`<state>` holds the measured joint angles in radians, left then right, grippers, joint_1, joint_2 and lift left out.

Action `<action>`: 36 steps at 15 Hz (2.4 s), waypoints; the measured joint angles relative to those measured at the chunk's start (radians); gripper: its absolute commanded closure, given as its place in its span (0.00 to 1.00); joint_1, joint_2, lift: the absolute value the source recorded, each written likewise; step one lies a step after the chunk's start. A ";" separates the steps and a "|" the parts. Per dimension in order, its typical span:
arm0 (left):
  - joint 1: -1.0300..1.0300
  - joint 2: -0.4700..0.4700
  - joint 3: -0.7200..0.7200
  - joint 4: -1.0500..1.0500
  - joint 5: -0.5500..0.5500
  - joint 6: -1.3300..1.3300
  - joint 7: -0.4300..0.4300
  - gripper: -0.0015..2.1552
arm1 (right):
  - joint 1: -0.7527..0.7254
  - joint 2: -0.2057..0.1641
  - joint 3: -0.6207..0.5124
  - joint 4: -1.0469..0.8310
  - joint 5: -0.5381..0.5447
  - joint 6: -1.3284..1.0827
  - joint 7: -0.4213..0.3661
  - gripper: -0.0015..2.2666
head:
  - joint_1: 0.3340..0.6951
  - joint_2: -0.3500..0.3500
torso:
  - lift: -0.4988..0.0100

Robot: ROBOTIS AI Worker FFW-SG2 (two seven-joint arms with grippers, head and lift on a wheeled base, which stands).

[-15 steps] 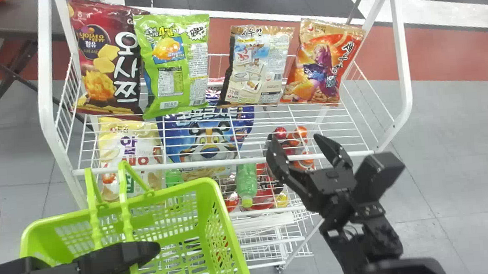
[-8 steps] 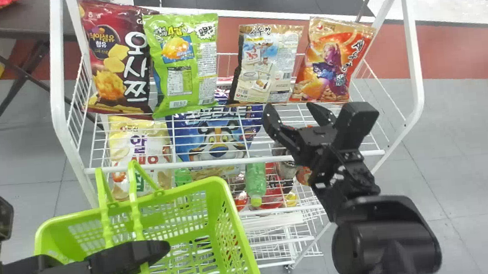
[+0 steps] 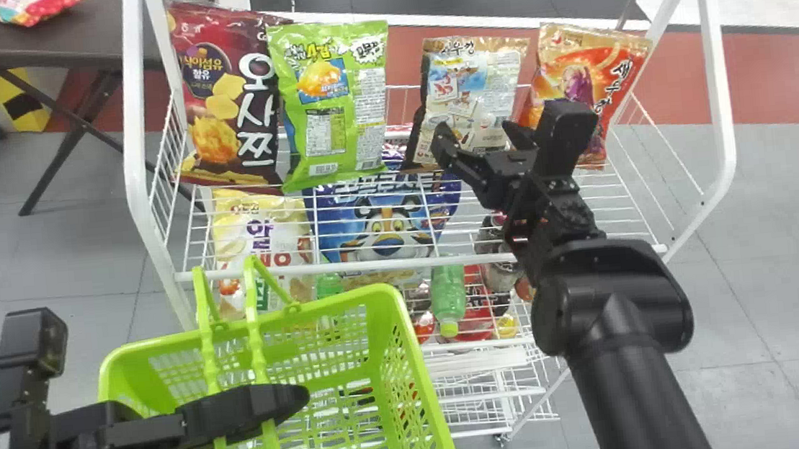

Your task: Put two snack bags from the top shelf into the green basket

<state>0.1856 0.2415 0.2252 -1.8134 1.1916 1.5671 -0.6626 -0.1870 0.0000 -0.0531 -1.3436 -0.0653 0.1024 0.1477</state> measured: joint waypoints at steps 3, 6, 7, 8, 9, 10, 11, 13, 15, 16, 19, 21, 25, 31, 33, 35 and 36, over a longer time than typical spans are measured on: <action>-0.010 0.004 -0.011 0.008 -0.001 0.000 0.003 0.99 | -0.080 0.000 0.001 0.104 0.038 -0.002 -0.001 0.12 | 1.00 0.26 | 0.98; -0.025 0.007 -0.025 0.025 -0.001 0.000 0.003 0.99 | -0.111 0.000 -0.007 0.155 0.059 0.003 0.011 0.74 | 1.00 0.25 | 0.98; -0.031 0.008 -0.031 0.030 -0.001 0.000 0.003 0.99 | -0.112 0.000 -0.007 0.159 0.060 0.008 0.025 0.87 | 1.00 0.25 | 0.98; -0.033 0.008 -0.033 0.032 -0.001 0.000 0.004 0.99 | -0.112 0.000 -0.006 0.159 0.058 0.014 0.033 0.90 | 1.00 0.25 | 0.98; -0.034 0.008 -0.035 0.032 -0.001 0.000 0.005 0.99 | -0.106 0.000 -0.005 0.155 0.055 0.016 0.035 0.95 | 1.00 0.26 | 0.98; -0.035 0.008 -0.035 0.032 -0.001 0.000 0.006 0.99 | -0.098 0.000 -0.004 0.148 0.053 0.012 0.035 0.98 | 1.00 0.26 | 0.98; -0.035 0.009 -0.035 0.032 -0.001 0.000 0.007 0.99 | -0.087 0.000 -0.005 0.136 0.052 0.005 0.032 0.98 | 1.00 0.26 | 0.98; -0.034 0.010 -0.035 0.032 -0.001 0.000 0.009 0.99 | -0.064 0.000 -0.007 0.104 0.051 -0.004 0.028 0.98 | 1.00 0.25 | 0.98; -0.034 0.011 -0.034 0.032 -0.001 0.000 0.009 0.99 | -0.033 0.000 -0.010 0.057 0.053 -0.007 0.022 0.98 | 1.00 0.24 | 0.98; -0.033 0.012 -0.034 0.032 -0.001 0.000 0.008 0.99 | -0.017 0.000 -0.011 0.032 0.055 -0.005 0.019 0.98 | 1.00 0.24 | 0.98; -0.031 0.013 -0.030 0.032 0.000 0.000 0.008 0.99 | 0.072 0.000 -0.019 -0.122 0.071 0.049 -0.001 0.98 | 1.00 0.22 | 0.98; -0.031 0.013 -0.029 0.032 0.000 0.000 0.008 0.99 | 0.153 0.000 -0.023 -0.279 0.076 0.122 -0.008 0.98 | 1.00 0.20 | 0.98; -0.030 0.013 -0.032 0.032 0.000 0.000 0.008 0.99 | 0.318 0.000 -0.007 -0.600 0.074 0.264 -0.007 0.98 | 1.00 0.20 | 0.98; -0.017 0.012 -0.024 0.032 0.000 0.000 0.005 0.99 | 0.475 0.000 0.110 -0.891 0.055 0.613 0.007 0.98 | 1.00 0.31 | 0.98; -0.013 0.011 -0.019 0.032 0.001 0.000 0.003 0.99 | 0.492 -0.001 0.182 -0.934 0.055 0.728 0.004 0.98 | 1.00 0.38 | 0.98; -0.011 0.009 -0.017 0.032 0.002 0.000 0.002 0.99 | 0.504 -0.011 0.259 -0.962 0.063 0.813 0.002 0.98 | 1.00 0.45 | 0.98; -0.011 0.007 -0.017 0.033 0.002 0.000 0.001 0.99 | 0.506 -0.019 0.298 -0.972 0.063 0.852 0.003 0.98 | 1.00 0.51 | 0.98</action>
<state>0.1748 0.2490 0.2085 -1.7806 1.1934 1.5671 -0.6612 0.3193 -0.0189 0.2453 -2.3152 -0.0021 0.9540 0.1502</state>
